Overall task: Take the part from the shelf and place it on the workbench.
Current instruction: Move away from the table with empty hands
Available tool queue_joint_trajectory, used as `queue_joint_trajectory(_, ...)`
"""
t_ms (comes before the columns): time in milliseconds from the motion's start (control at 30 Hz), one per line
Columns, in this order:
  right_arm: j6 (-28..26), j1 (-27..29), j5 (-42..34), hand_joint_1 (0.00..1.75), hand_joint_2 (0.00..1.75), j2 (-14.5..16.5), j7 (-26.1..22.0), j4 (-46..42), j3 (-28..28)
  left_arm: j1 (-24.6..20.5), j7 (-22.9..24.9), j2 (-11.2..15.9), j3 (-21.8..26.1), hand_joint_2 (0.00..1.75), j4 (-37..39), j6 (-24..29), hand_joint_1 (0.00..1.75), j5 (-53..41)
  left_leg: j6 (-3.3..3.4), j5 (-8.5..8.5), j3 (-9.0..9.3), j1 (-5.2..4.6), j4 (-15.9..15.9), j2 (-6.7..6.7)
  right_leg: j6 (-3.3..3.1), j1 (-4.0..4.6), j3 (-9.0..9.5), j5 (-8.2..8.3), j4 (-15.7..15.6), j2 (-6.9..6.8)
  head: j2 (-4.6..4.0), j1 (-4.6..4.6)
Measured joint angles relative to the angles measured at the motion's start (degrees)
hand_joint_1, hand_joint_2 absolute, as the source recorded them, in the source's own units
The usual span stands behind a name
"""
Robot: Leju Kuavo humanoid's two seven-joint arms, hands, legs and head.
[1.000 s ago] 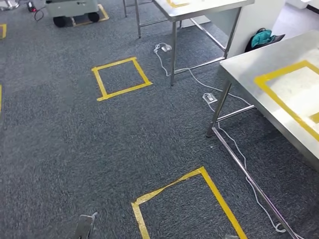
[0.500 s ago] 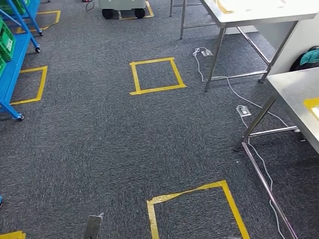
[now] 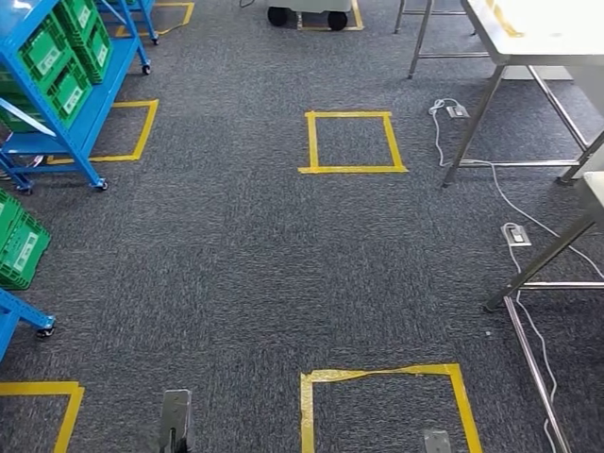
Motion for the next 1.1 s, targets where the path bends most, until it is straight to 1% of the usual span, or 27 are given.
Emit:
queue_joint_trajectory(67, 0.2, -0.3, 1.0, 0.00, 0.00, -0.2, 0.2, 0.3, 0.3, -0.1, -0.2, -0.2, 0.3, 0.00, 0.0, 0.7, 0.00, 0.8, 1.36, -0.35, -0.05, -0.37, -0.2, -1.11, 0.43, -0.14, 0.61, -0.32, -0.1, -1.11, 0.00, 0.33)
queue_joint_trajectory(100, 0.3, -0.5, 1.5, 0.00, 0.00, -0.2, 0.3, 0.4, 0.5, -0.1, -0.3, -0.2, 0.4, 0.00, 0.0, 1.1, 0.00, 1.2, 1.71, -0.36, -0.09, -0.50, -0.2, -1.57, 0.57, -0.28, 0.96, -0.34, -0.2, -1.56, 0.00, 0.36)
queue_joint_trajectory(167, 0.4, -0.7, 1.9, 0.00, 0.00, -0.2, 0.6, 0.5, 0.7, -0.1, -0.3, -0.1, 0.5, 0.00, 0.0, 1.4, 0.00, 1.6, 2.05, -0.28, -0.14, -0.58, -0.2, -2.09, 0.77, -0.44, 1.25, -0.34, -0.2, -1.97, 0.00, 0.33)
queue_joint_trajectory(233, 0.4, -0.7, 2.0, 0.00, 0.00, -0.2, 0.6, 0.5, 0.8, -0.1, -0.3, -0.1, 0.5, 0.00, 0.0, 1.4, 0.00, 1.6, 2.08, -0.27, -0.14, -0.57, -0.2, -2.13, 0.79, -0.46, 1.26, -0.36, -0.2, -1.97, 0.00, 0.32)
queue_joint_trajectory(267, 0.5, -1.0, 2.7, 0.00, 0.00, -0.2, 1.1, 0.7, 1.2, -0.2, -0.2, -0.2, 0.7, 0.00, 0.0, 1.8, 0.00, 2.1, 2.34, -0.22, -0.12, -0.52, -0.3, -2.46, 0.87, -0.56, 0.72, -1.26, 0.9, -0.52, 0.00, 0.36)
queue_joint_trajectory(333, 0.9, -2.2, 6.3, 0.00, 0.00, -0.2, 3.6, 1.5, 3.7, -1.1, 0.3, -0.7, 1.5, 0.00, 0.0, 3.7, 0.00, 4.9, 3.04, -0.07, -0.14, -0.66, -0.3, -4.90, 0.75, -0.63, -4.30, -5.04, 10.4, 3.34, 0.00, 0.53)
queue_joint_trajectory(367, 1.1, -3.0, 8.3, 0.00, 0.00, -0.2, 5.0, 1.9, 5.3, -1.6, 0.7, -1.0, 2.0, 0.00, 0.0, 4.6, 0.00, 6.5, 3.36, 0.00, -0.13, -0.75, -0.3, -6.42, 0.59, -0.64, -6.54, -6.11, 14.1, 5.29, 0.00, 0.63)
queue_joint_trajectory(400, 1.3, -3.7, 9.8, 0.00, 0.00, -0.1, 6.1, 2.2, 6.6, -2.0, 1.0, -1.3, 2.4, 0.00, 0.0, 5.2, 0.00, 7.7, 3.44, 0.03, -0.11, -0.87, -0.3, -7.87, 0.32, -0.57, -7.77, -5.59, 15.6, 5.95, 0.00, 0.68)
queue_joint_trajectory(433, 1.4, -4.1, 10.3, 0.00, 0.00, -0.1, 6.6, 2.3, 7.4, -2.1, 1.1, -1.4, 2.6, 0.00, 0.0, 5.3, 0.00, 8.3, 3.39, 0.06, -0.04, -0.85, -0.3, -8.73, 0.15, -0.60, -6.51, -3.22, 12.2, 6.64, 0.00, 0.68)
queue_joint_trajectory(467, 1.5, -4.5, 10.7, 0.00, 0.00, 0.0, 7.0, 2.4, 8.1, -2.4, 1.3, -1.5, 2.8, 0.00, 0.0, 5.5, 0.00, 8.9, 3.26, 0.11, -0.04, -0.87, -0.3, -9.55, 0.07, -0.73, -5.03, -1.24, 8.4, 8.19, 0.00, 0.68)
queue_joint_trajectory(500, 1.6, -4.8, 11.0, 0.00, 0.00, 0.1, 7.5, 2.6, 8.7, -2.7, 1.4, -1.7, 3.0, 0.00, 0.0, 5.6, 0.00, 9.3, 3.05, 0.20, -0.19, -0.87, -0.2, -10.35, 0.09, -0.93, -3.68, 0.05, 5.0, 9.68, 0.00, 0.66)
queue_joint_trajectory(533, 1.7, -5.2, 11.3, 0.00, 0.00, 0.2, 7.8, 2.7, 9.3, -3.0, 1.6, -1.9, 3.2, 0.00, 0.0, 5.8, 0.00, 9.7, 2.73, 0.38, -0.46, -0.81, -0.2, -11.02, 0.15, -1.02, -2.78, 0.64, 2.9, 10.90, 0.00, 0.65)
queue_joint_trajectory(567, 1.9, -5.5, 11.5, 0.00, 0.00, 0.3, 8.1, 2.8, 9.9, -3.3, 1.7, -2.0, 3.5, 0.00, 0.0, 6.0, 0.00, 10.0, 2.32, 0.63, -0.79, -0.69, -0.2, -11.68, 0.18, -1.01, -2.41, 0.60, 2.0, 11.55, 0.00, 0.64)
queue_joint_trajectory(600, 2.1, -5.8, 11.6, 0.00, 0.00, 0.3, 8.3, 2.9, 10.4, -3.4, 1.8, -2.1, 3.6, 0.00, 0.0, 6.1, 0.00, 10.3, 1.90, 0.90, -1.10, -0.51, -0.3, -12.30, 0.08, -0.92, -2.28, 0.61, 1.7, 11.16, 0.00, 0.62)
queue_joint_trajectory(633, 2.2, -6.0, 11.7, 0.00, 0.00, 0.5, 8.4, 2.9, 10.9, -3.4, 1.9, -2.1, 3.8, 0.00, 0.0, 6.2, 0.00, 10.4, 1.55, 1.00, -1.33, -0.33, -0.4, -12.44, -0.19, -0.83, -2.24, 0.80, 1.7, 10.52, 0.00, 0.60)
queue_joint_trajectory(667, 2.3, -6.1, 11.6, 0.00, 0.00, 0.6, 8.4, 2.9, 11.2, -3.4, 1.8, -2.2, 3.9, 0.00, 0.0, 6.3, 0.00, 10.5, 1.29, 0.65, -1.66, -0.36, 0.1, -11.60, -0.52, -0.78, -2.19, 0.99, 1.6, 9.85, 0.00, 0.52)
queue_joint_trajectory(700, 2.3, -6.2, 11.5, 0.00, 0.00, 0.7, 8.4, 2.9, 11.5, -3.4, 1.8, -2.2, 3.9, 0.00, 0.0, 6.4, 0.00, 10.5, 1.14, -0.34, -2.39, -0.49, 1.4, -10.13, -0.88, -0.74, -2.11, 1.18, 1.4, 9.03, 0.00, 0.36)
queue_joint_trajectory(767, 2.3, -6.1, 11.0, 0.00, 0.00, 0.7, 8.3, 3.0, 11.8, -3.6, 1.6, -2.3, 3.9, 0.00, 0.0, 6.5, 0.00, 10.5, 0.96, -3.94, -5.40, -0.79, 7.7, -6.53, -1.35, -0.44, -2.06, 1.27, 1.2, 7.12, 0.00, 0.10)
queue_joint_trajectory(800, 2.3, -6.0, 10.6, 0.00, 0.00, 0.7, 8.2, 3.0, 11.8, -3.7, 1.5, -2.3, 3.9, 0.00, 0.0, 6.4, 0.00, 10.5, 0.88, -5.67, -7.22, -0.81, 11.6, -5.63, -1.51, -0.27, -2.08, 1.22, 1.2, 6.06, 0.00, 0.04)
queue_joint_trajectory(833, 2.3, -5.9, 10.1, 0.00, 0.00, 0.7, 8.2, 3.0, 11.8, -3.6, 1.3, -2.3, 3.9, 0.00, 0.0, 6.3, 0.00, 10.5, 0.83, -6.61, -8.49, -0.81, 14.6, -5.18, -1.59, -0.14, -2.09, 1.17, 1.2, 5.04, 0.00, 0.06)
queue_joint_trajectory(867, 2.4, -5.8, 9.6, 0.00, 0.00, 0.7, 8.1, 3.0, 11.8, -3.5, 1.2, -2.2, 3.9, 0.00, 0.0, 6.1, 0.00, 10.5, 0.84, -6.52, -8.83, -0.81, 15.7, -4.94, -1.66, -0.06, -2.07, 1.12, 1.2, 4.09, 0.00, 0.04)
queue_joint_trajectory(900, 2.4, -5.8, 9.1, 0.00, 0.00, 0.7, 7.9, 3.0, 11.8, -3.4, 1.0, -2.1, 3.9, 0.00, 0.0, 5.9, 0.00, 10.5, 0.89, -5.40, -8.01, -0.82, 14.5, -4.73, -1.69, -0.02, -2.03, 1.07, 1.2, 3.29, 0.00, 0.04)
queue_joint_trajectory(933, 2.4, -5.8, 8.5, 0.00, 0.00, 0.7, 7.7, 3.0, 11.8, -3.2, 0.8, -2.0, 3.9, 0.00, 0.0, 5.8, 0.00, 10.5, 1.01, -3.60, -6.12, -0.86, 11.3, -4.21, -1.67, -0.01, -1.94, 1.01, 1.2, 2.54, 0.00, 0.03)
queue_joint_trajectory(1000, 2.3, -5.6, 7.4, 0.00, 0.00, 0.7, 7.2, 3.0, 11.7, -3.1, 0.2, -1.9, 3.9, 0.00, 0.0, 5.2, 0.00, 10.5, 1.41, -0.87, -1.77, -1.31, 3.5, -1.14, -1.40, 0.26, -1.73, 0.71, 1.3, 1.26, 0.00, 0.00)
queue_joint_trajectory(1033, 2.3, -5.3, 6.8, 0.00, 0.00, 0.6, 6.8, 3.0, 11.6, -3.0, -0.1, -1.8, 3.8, 0.00, 0.0, 4.8, 0.00, 10.5, 1.68, -0.31, -0.41, -1.57, 1.0, 0.17, -1.20, 0.45, -1.60, 0.54, 1.3, 0.66, 0.00, 0.03)
queue_joint_trajectory(1067, 2.3, -5.1, 6.3, 0.00, 0.00, 0.5, 6.5, 3.0, 11.4, -2.9, -0.4, -1.7, 3.7, 0.00, 0.0, 4.4, 0.00, 10.5, 1.92, -0.33, 0.11, -1.83, -0.2, 0.93, -0.97, 0.65, -1.48, 0.38, 1.3, 0.03, 0.00, 0.05)
queue_joint_trajectory(1100, 2.2, -4.7, 5.7, 0.00, 0.00, 0.5, 6.1, 3.0, 11.2, -2.6, -0.7, -1.6, 3.7, 0.00, 0.0, 3.9, 0.00, 10.5, 2.20, -0.36, 0.09, -1.99, -0.5, 0.52, -0.76, 0.76, -1.33, 0.24, 1.3, -0.70, 0.00, 0.08)
